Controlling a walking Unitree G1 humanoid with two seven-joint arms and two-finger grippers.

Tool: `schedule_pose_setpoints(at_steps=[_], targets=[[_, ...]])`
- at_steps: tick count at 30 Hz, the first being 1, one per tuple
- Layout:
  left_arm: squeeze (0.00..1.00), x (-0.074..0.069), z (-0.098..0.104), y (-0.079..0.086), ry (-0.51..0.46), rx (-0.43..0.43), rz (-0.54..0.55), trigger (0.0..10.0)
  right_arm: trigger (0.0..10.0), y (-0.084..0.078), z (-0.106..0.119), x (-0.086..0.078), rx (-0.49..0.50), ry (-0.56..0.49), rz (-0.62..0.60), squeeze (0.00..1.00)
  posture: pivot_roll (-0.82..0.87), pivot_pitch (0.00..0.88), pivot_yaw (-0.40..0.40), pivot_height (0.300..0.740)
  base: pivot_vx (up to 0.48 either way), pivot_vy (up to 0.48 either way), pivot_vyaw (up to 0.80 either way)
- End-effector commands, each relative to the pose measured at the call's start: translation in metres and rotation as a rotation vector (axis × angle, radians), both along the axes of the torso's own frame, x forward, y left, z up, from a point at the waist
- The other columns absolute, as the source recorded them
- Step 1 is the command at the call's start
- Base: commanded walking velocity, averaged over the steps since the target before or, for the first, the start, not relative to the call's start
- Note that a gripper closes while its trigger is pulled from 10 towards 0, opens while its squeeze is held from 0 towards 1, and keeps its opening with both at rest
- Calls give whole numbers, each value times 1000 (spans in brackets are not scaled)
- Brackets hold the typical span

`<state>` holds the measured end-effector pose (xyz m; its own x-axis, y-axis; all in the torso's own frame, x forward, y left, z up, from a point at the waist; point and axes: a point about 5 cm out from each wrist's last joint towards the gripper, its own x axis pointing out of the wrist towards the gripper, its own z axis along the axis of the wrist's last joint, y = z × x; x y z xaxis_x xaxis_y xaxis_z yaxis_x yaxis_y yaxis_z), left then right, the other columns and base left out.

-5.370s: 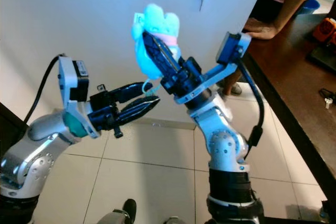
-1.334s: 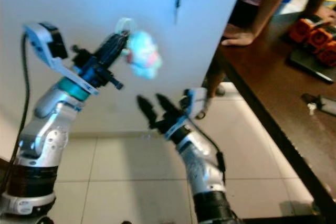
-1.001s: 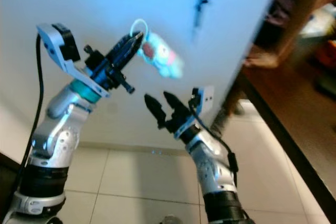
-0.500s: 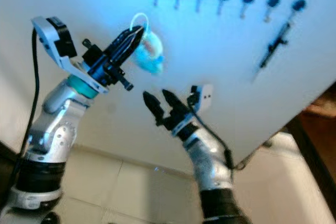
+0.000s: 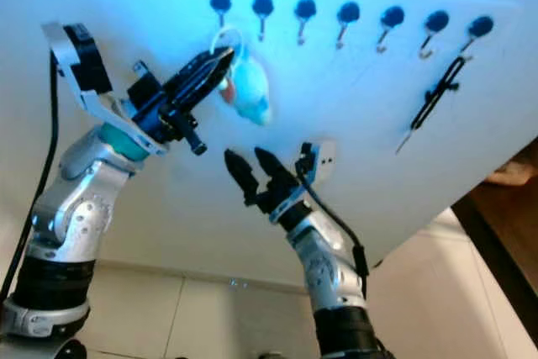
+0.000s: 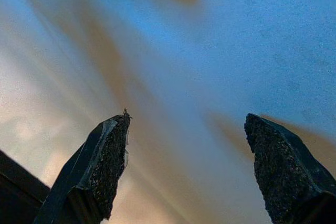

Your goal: Hang keys on a hook

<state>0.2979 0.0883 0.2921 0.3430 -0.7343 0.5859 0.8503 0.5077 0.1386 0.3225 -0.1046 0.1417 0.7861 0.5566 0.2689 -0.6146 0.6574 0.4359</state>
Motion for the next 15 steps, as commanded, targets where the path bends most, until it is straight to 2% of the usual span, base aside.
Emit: schedule_pose_setpoints(at_steps=[1, 9, 12, 15], targets=[[0, -1, 0, 2, 5, -1, -6, 10000, 10000, -2, -3, 1, -4, 19, -12, 0, -46, 59, 52, 740, 0, 0, 0], [0, 3, 0, -2, 46, -44, 9, 10000, 10000, -3, -5, 1, -16, 29, -27, 0, -50, 61, 56, 740, 0, 0, 0], [0, 10, -8, -13, 139, -55, 29, 10000, 10000, -4, -6, 1, -16, 33, -41, 0, -56, 65, 63, 740, 0, 0, 0], [0, 13, -12, -17, 178, -60, 50, 10000, 10000, -5, -7, 2, -22, 39, -58, 0, -57, 65, 66, 740, 0, 0, 0]])
